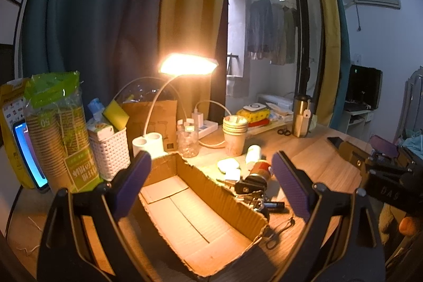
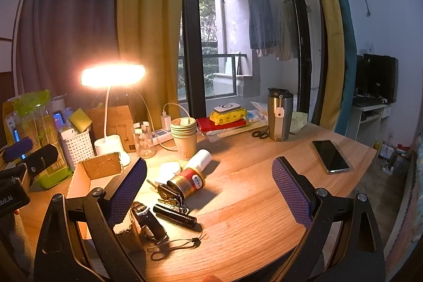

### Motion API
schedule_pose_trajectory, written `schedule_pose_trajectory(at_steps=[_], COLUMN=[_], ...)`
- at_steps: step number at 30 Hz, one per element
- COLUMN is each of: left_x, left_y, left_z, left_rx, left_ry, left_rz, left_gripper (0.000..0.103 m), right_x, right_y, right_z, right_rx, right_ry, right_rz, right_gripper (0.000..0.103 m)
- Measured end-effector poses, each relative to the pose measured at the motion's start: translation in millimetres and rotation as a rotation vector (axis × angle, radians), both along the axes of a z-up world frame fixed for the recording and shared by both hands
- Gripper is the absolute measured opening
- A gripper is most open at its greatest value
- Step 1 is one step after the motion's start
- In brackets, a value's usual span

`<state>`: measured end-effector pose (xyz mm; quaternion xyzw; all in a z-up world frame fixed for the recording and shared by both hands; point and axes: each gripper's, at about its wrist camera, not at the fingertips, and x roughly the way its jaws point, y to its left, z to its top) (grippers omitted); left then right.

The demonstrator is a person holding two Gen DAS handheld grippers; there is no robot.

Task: Organize rigid objects
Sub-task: 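Grasp the cardboard box side wall with the left gripper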

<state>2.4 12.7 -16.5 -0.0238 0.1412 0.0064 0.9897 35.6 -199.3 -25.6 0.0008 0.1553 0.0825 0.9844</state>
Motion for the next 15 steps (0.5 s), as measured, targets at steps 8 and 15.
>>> schedule_pose_trajectory(at_steps=[8,15], left_x=[16.9,37.6], left_y=[20.3,47.1], left_z=[-28.9,-67.2], left_rx=[-0.008,-0.063], left_ry=[0.136,0.325], left_rz=[0.085,0.14], left_gripper=[0.093,0.093], right_x=[16.8,31.8], right_y=[10.8,20.3], right_z=[-18.6,-37.1], right_rx=[-0.019,-0.047], right_ry=[0.066,0.13], right_rz=[0.013,0.021], right_gripper=[0.097,0.097])
